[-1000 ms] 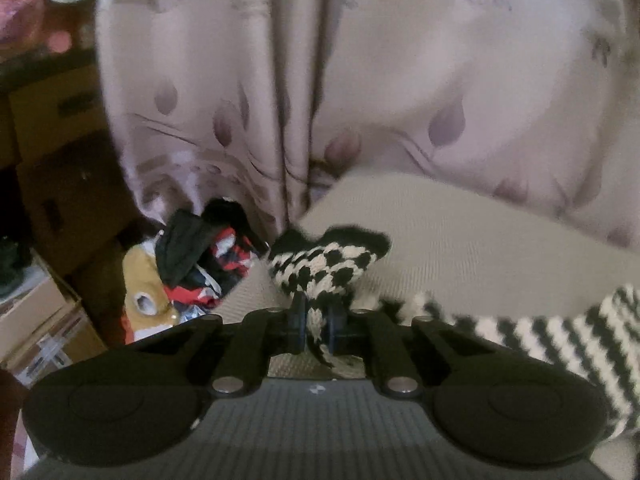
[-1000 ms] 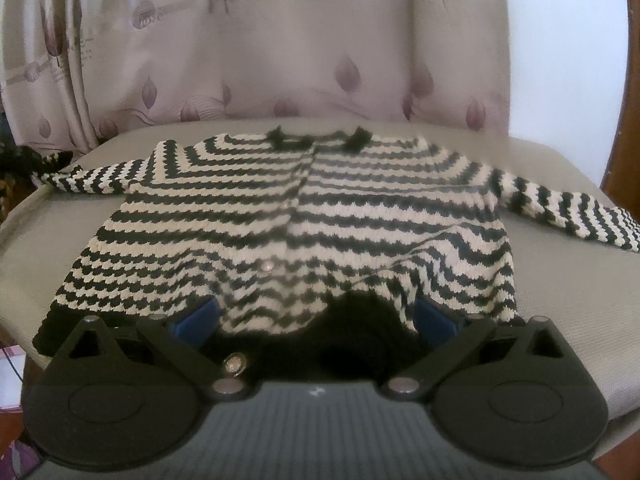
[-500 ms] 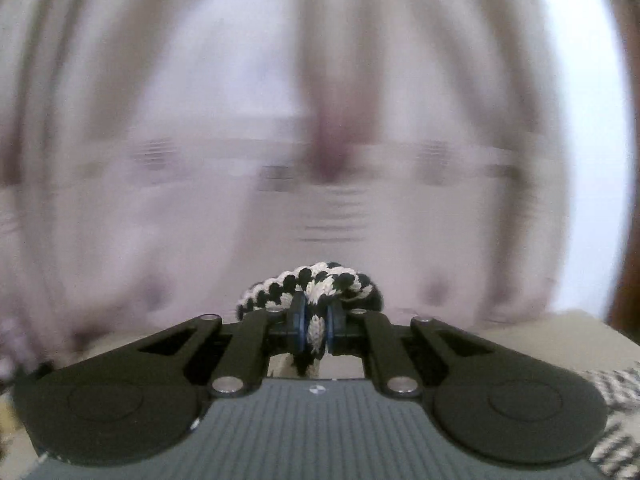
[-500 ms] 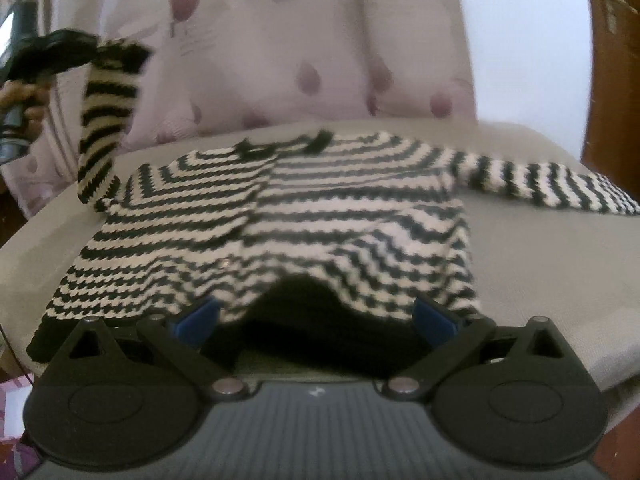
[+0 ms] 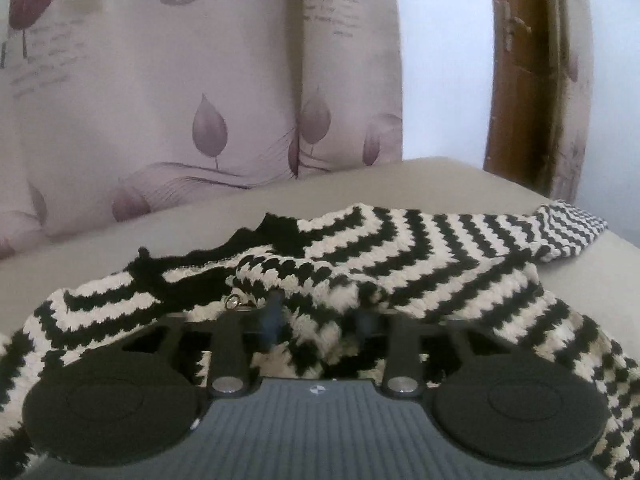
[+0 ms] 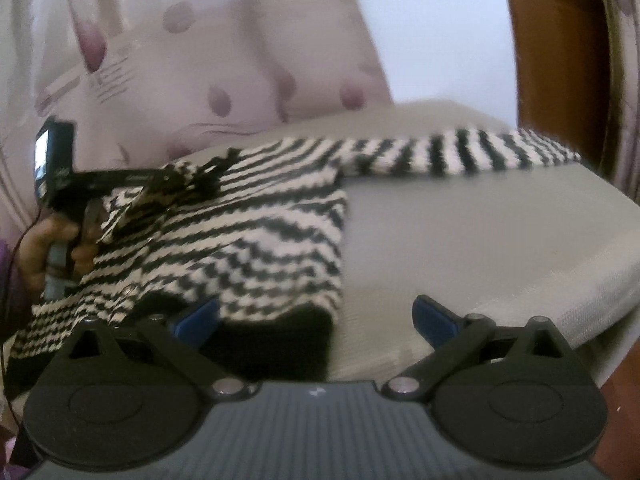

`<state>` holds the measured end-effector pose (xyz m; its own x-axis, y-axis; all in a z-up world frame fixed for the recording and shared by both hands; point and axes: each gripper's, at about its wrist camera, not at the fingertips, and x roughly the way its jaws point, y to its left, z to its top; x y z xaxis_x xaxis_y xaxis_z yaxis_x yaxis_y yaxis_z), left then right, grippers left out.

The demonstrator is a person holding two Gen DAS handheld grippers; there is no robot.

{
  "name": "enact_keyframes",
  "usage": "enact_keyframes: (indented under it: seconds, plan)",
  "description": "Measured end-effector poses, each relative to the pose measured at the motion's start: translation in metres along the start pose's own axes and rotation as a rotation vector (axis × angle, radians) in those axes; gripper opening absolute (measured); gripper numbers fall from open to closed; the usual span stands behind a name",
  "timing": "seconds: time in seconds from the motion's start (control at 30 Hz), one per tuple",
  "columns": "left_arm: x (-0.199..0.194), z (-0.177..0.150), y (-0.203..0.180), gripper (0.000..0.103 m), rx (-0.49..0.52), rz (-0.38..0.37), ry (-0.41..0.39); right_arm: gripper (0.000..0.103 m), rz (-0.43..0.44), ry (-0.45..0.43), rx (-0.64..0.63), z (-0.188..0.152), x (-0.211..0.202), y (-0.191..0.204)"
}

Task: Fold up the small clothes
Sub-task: 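Carry the held sleeve across the cardigan body toward the other sleeve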

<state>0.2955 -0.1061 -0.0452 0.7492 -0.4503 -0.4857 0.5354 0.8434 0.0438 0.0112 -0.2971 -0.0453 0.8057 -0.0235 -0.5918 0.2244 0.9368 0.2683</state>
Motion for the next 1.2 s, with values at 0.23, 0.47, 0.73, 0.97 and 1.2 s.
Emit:
enact_keyframes:
  seconds: [0.23,0.47,0.73,0.97,1.2]
  plan:
    - [-0.007,0.011,0.006,0.013,-0.01,0.078,0.0,0.103,0.022,-0.009,0.023,0.006,0.007,-0.007]
    - [-0.08,0.029,0.06,0.011,-0.219,0.324,-0.132,0.103,0.151,-0.114,0.281,0.059,0.007,-0.096]
    - [-0.219,-0.016,0.213,0.011,-0.493,0.852,-0.114,0.103,-0.004,-0.156,0.507,0.124,0.054,-0.259]
    - [-0.266,-0.11,0.287,0.016,-0.679,1.125,0.06,0.102,-0.056,-0.085,0.727,0.132,0.104,-0.347]
    - [-0.293,-0.13,0.277,0.072,-0.647,1.301,0.013,0.098,-0.006,-0.076,0.8,0.147,0.141,-0.371]
